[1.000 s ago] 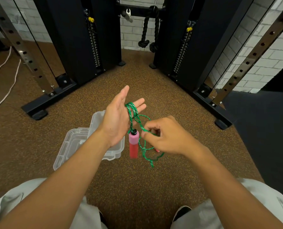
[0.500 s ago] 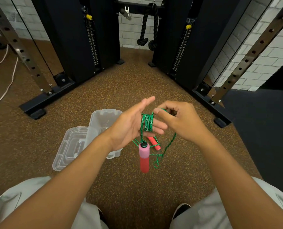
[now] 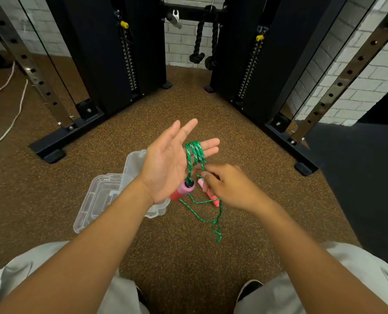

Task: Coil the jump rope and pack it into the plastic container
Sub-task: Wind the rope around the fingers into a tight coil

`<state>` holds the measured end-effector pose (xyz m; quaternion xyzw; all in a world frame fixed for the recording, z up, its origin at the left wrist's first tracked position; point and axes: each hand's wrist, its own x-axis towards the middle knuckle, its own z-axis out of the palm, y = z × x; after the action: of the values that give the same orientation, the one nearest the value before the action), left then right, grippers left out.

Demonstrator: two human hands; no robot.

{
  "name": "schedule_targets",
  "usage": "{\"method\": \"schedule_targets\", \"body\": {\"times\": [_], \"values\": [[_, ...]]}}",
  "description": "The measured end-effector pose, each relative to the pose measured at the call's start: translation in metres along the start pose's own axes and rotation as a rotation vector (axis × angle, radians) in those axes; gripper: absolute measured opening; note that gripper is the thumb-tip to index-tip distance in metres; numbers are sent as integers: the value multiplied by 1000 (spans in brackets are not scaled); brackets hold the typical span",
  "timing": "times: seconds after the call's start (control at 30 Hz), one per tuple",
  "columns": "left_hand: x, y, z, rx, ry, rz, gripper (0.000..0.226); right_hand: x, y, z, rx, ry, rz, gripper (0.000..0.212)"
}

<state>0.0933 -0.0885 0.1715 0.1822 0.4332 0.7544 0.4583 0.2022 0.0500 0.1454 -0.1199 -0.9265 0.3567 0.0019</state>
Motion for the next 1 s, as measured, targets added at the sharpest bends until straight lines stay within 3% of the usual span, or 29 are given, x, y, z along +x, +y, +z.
{"method": "schedule_targets", "body": {"times": [0.3, 0.47, 0.6, 0.77, 1.0], "values": [[6, -1, -11, 82, 137, 94, 67, -7, -17, 16, -184, -115, -69, 26], [8, -5, -12, 157, 171, 94, 66, -10, -32, 14, -215, -84, -176, 35], [8, -7, -11, 233, 152, 90, 64, -11, -40, 6, -103, 10, -235, 47], [6, -14, -6, 426, 3, 7, 78, -10, -40, -13, -31, 136, -233, 18], [2, -15, 2, 488, -151, -77, 82, -7, -12, -41, 22, 280, -134, 7]]}}
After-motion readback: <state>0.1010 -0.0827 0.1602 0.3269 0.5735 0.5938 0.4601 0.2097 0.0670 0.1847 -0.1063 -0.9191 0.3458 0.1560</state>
